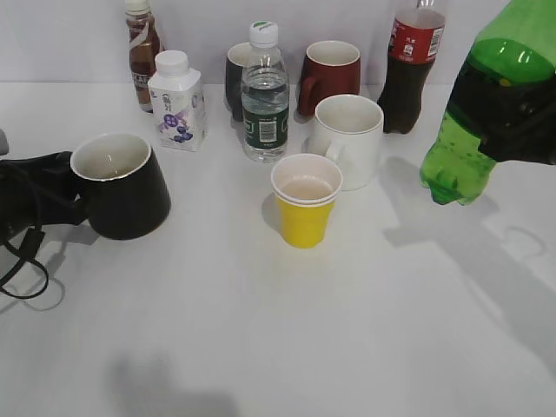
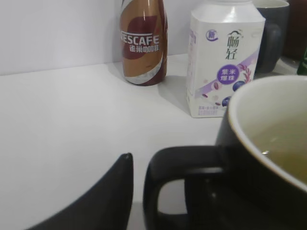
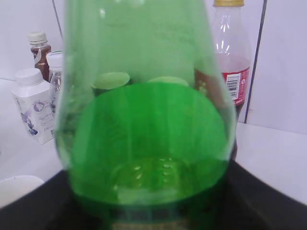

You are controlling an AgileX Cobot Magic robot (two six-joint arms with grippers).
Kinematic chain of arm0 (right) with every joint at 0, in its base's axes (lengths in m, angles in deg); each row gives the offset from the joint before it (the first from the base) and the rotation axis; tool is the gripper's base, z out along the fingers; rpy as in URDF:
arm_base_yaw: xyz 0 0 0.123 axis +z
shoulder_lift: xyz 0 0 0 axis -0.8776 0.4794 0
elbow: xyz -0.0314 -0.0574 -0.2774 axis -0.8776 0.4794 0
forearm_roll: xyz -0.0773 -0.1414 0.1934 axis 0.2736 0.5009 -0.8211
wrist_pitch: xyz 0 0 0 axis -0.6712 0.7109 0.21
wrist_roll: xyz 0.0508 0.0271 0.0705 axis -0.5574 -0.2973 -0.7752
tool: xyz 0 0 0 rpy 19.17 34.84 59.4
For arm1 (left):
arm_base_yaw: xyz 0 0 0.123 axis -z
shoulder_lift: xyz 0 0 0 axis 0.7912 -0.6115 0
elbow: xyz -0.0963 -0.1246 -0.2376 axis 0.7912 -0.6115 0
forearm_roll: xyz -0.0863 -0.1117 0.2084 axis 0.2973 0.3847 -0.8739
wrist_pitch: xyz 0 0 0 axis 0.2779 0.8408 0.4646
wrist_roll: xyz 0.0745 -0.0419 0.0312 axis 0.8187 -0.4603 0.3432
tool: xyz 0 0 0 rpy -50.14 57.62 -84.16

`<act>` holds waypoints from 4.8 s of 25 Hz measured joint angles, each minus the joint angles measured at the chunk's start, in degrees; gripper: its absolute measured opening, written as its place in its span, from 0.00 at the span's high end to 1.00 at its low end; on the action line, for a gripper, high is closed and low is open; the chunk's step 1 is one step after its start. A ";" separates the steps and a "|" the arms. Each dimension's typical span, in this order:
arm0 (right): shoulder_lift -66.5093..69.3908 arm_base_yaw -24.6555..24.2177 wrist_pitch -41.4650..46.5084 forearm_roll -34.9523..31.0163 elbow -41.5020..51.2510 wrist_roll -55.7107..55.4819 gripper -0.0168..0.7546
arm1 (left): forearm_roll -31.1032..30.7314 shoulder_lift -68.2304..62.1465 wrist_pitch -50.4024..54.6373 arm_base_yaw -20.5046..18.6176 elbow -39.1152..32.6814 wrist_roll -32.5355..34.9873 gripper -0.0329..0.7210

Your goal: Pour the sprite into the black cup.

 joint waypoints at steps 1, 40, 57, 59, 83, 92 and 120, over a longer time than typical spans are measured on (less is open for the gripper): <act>0.00 0.00 0.00 0.00 0.00 0.00 0.44 | 0.24 0.00 0.00 0.00 -0.12 0.00 0.57; 14.76 -0.10 -16.43 -11.16 2.40 14.02 0.15 | 2.66 34.30 13.68 0.00 -8.15 -0.12 0.56; -34.26 -0.10 31.57 13.30 -12.32 -9.52 0.13 | 9.04 84.56 105.57 0.00 15.37 -0.18 0.44; -43.22 -0.10 43.12 17.91 -12.32 -16.49 0.14 | 10.03 87.54 111.65 0.00 15.37 -0.18 0.42; -75.33 -0.10 114.42 -26.37 -7.41 24.68 0.25 | 8.37 107.83 131.66 0.05 7.49 -0.18 0.44; -75.52 -0.10 106.04 -24.13 -4.79 23.22 0.25 | 8.27 107.83 129.35 0.05 5.68 -0.18 0.45; -75.64 -12.10 105.21 -24.01 -4.77 22.89 0.26 | 8.03 107.83 129.27 -4.30 5.68 -0.18 0.61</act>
